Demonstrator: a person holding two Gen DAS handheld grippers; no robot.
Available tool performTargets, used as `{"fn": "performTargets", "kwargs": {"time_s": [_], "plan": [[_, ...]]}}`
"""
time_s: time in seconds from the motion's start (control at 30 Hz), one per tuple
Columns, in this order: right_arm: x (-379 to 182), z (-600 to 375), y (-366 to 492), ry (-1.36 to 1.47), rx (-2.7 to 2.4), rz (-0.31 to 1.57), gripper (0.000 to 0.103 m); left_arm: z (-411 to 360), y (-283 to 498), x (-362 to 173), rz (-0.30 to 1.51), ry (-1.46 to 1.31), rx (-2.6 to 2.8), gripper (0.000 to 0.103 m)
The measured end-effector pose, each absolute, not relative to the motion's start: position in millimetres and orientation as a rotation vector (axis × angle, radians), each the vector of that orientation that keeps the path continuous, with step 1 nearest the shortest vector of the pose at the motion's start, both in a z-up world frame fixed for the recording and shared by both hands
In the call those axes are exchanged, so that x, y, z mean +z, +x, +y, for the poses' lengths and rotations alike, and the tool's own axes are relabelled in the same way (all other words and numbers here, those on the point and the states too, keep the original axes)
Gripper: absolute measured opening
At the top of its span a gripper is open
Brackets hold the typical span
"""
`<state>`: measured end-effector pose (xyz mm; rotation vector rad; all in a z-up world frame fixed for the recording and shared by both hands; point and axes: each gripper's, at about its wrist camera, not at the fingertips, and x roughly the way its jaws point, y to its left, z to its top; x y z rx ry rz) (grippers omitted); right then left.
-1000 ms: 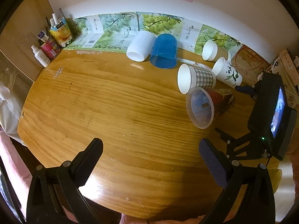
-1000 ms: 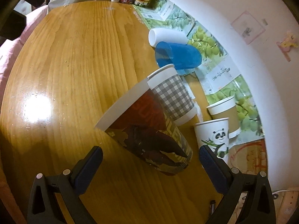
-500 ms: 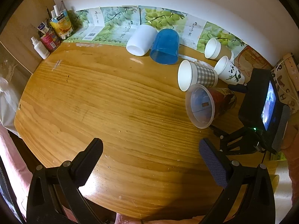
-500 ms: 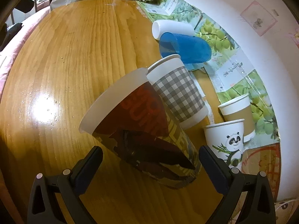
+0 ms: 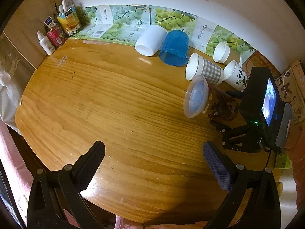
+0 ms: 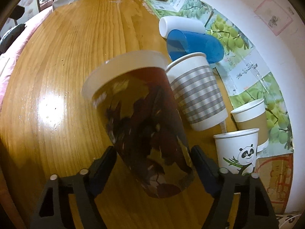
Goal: Flip cup upright
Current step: 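Close the right gripper around the body of the brown printed cup, then lift the brown cup with the right gripper and rotate it upright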
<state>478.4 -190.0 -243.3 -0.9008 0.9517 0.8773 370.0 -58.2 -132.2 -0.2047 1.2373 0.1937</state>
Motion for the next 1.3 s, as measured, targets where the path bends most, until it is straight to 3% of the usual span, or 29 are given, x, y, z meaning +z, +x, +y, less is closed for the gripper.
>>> {"fn": "performTargets", "kwargs": {"time_s": [0.17, 0.67, 1.3], "plan": [[-242.2, -188.1, 475.5, -0.89, 0.868, 0.969, 0.065, -52.9, 366.6, -131.3, 1.227, -0.222, 0.195, 0.102], [-227.1, -178.1, 463.9, -0.732, 0.751, 1.131, 0.064, -23.7, 337.0, -115.0, 1.139, -0.287, 0.196, 0.102], [-202.7, -193.6, 388.9, -0.156, 0.436, 1.323, 0.064, 30.1, 269.5, -87.4, 1.049, -0.216, 0.128, 0.102]]}}
